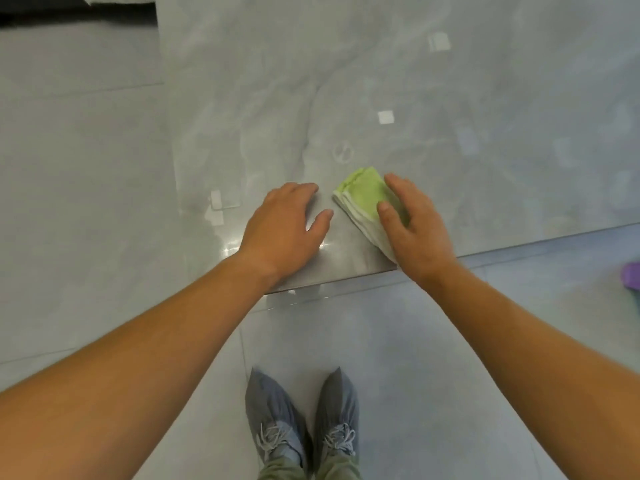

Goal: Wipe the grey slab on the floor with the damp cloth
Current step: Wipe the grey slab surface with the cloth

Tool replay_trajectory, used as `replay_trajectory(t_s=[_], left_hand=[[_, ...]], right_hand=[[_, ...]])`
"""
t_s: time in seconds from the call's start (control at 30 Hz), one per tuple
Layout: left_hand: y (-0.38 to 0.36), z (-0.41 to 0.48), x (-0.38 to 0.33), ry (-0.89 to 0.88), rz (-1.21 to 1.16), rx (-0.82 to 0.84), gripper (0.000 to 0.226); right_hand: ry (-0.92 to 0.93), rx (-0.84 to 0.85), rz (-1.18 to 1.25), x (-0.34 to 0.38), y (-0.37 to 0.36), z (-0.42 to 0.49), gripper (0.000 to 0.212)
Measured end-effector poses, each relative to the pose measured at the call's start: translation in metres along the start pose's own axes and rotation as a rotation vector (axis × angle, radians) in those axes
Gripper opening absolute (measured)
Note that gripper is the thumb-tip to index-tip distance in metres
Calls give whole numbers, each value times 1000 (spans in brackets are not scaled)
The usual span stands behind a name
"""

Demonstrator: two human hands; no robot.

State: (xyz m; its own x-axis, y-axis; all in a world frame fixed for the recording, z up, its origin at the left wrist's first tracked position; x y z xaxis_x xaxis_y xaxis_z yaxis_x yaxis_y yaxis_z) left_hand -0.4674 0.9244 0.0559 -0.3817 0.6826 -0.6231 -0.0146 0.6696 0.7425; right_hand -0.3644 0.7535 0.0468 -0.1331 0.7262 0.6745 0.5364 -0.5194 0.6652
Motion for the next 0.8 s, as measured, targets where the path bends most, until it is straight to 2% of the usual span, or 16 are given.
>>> replay_trajectory(t_s=[0.1,0.2,0.33,0.4,0.47,0.57,0.63,0.73,0.8], left_hand=[[-15,28,-23,20,-60,3,53],[-26,51,-33,111,-60,18,55],[-37,57,-35,187,75,90,46],[-39,50,-35,204,90,112,38],[-40,42,-39,210,-3,103,35],[-40,31,-59,246,-431,71,38],[-44,28,-86,247,-660,118,44],[-59,25,-144,249,-871,237,36],[-73,23,-187,256,-927,276,30]], right_hand=[[-140,-169,-147,-22,32,-9,48],[-202,-119,-194,-32,35,-17,53],[-307,-17,-176,-44,32,-23,63],[-378,33,-163,-55,32,-27,52],[-404,65,-154,-61,36,-36,34],[-424,44,221,-68,59,-57,26],[-479,37,517,-77,83,-74,24],[-588,41,910,-92,122,-103,35],[-639,-10,1143,-105,152,-121,42]])
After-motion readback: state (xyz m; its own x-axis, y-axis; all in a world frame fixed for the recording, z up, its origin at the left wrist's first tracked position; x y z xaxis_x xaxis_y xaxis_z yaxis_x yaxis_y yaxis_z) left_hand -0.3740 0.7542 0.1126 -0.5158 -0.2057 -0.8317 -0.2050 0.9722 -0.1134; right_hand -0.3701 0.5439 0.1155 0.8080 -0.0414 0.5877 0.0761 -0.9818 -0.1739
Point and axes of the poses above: each hand's wrist, its own z-axis towards the middle knuckle, its own y-axis out of the back of the hand, x = y × z, the point moved 10 cm from there along z, towards the middle knuckle, and after that the axes turned 6 degrees about -y, right-handed, at the moved point
